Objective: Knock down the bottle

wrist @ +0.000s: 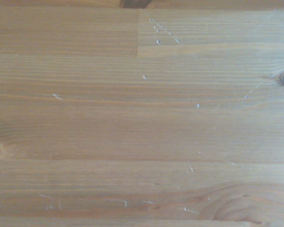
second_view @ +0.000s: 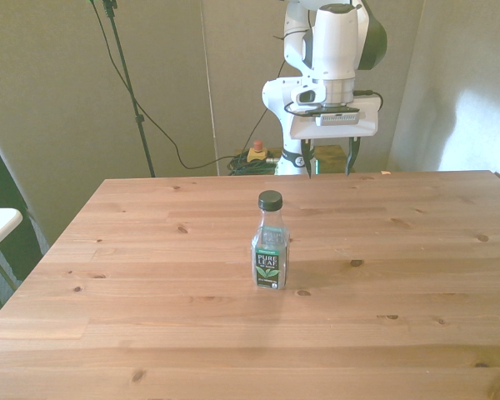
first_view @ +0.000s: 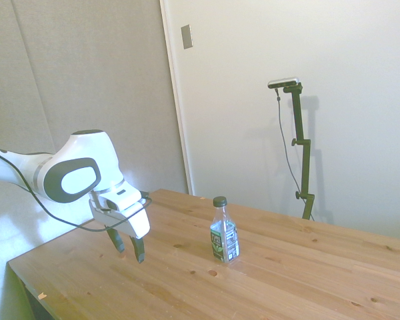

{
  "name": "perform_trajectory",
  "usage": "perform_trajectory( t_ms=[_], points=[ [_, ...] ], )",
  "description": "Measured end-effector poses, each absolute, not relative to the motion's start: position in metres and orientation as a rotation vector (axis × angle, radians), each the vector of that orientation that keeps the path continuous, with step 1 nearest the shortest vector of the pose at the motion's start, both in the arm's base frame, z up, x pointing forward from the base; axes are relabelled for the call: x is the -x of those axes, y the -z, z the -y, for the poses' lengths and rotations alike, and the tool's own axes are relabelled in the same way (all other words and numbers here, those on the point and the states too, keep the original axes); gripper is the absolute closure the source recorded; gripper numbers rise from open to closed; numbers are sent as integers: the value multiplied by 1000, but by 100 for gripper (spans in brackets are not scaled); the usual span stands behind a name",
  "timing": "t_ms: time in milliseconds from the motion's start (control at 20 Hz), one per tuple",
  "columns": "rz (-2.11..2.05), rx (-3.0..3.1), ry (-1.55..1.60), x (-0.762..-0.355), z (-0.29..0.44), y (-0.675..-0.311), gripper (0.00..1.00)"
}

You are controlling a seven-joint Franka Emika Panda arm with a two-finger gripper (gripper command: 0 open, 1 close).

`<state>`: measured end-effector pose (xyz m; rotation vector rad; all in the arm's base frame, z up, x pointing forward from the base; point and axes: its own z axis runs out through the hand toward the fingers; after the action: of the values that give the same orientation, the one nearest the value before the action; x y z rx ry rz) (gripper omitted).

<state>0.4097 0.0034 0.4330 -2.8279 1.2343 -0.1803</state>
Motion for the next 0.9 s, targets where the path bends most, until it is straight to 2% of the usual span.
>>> perform_trajectory(
  t_ms=[50, 100, 500, 700, 900],
  points=[
    [-1234, 2828, 181, -410, -3, -433, 0],
    [-1232, 2827, 185, -411, -4, -433, 100],
    [-1309, 2803, 305, -440, 34, -471, 100],
    [-1412, 2771, 339, -471, 68, -488, 100],
    [-1491, 2723, 344, -509, 86, -490, 100]
  ],
)
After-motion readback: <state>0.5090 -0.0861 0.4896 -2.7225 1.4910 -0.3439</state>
